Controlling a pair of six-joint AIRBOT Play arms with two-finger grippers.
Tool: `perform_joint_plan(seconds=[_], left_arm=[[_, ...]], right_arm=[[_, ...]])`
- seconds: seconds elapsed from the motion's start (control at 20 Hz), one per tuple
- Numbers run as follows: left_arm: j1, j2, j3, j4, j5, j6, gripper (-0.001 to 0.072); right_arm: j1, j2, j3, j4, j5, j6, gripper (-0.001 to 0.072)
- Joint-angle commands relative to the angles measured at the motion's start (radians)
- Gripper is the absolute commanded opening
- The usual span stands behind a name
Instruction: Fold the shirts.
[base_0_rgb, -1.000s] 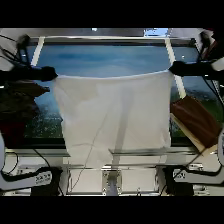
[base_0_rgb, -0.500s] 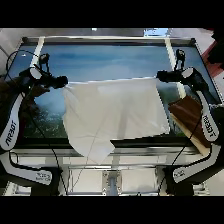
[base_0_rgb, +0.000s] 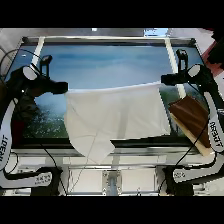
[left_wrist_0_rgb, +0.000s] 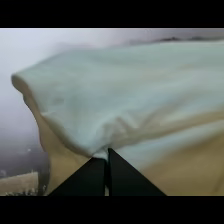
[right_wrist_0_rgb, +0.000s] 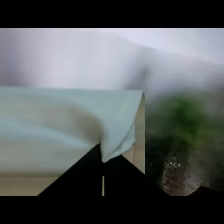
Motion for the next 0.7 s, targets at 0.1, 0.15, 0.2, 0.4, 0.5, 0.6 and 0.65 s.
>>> perform_joint_plan(seconds=[0.1,0.15,0.2,0.4,0.5,0.6,0.65], left_arm=[[-0.089,0.014,-0.280,-0.019,0.096,-0.037,0.0013],[-0.094,0.014,-0.314,-0.019,0.119,-0.042,0.0013],[-0.096,0.014,-0.344,-0.018,0.138,-0.062,0.0013],[-0.095,0.014,-0.383,0.059,0.195,-0.134,0.0013],[-0.095,0.014,-0.382,0.076,0.229,-0.163,0.0013],[-0.095,0.014,-0.381,0.074,0.248,-0.167,0.0014],[-0.095,0.014,-0.381,0.074,0.249,-0.167,0.0015]], right_arm=[[0.008,0.008,-0.164,0.005,0.005,-0.005,0.0033],[0.008,0.008,-0.193,0.005,-0.011,-0.005,0.0034],[0.008,0.008,-0.224,0.005,-0.032,-0.005,0.0034],[0.008,0.008,-0.310,0.006,-0.088,-0.005,0.0034],[0.008,0.008,-0.334,0.006,-0.103,-0.005,0.0035],[0.008,0.008,-0.345,0.006,-0.113,-0.004,0.0036],[0.008,0.008,-0.345,0.005,-0.113,-0.002,0.0037]])
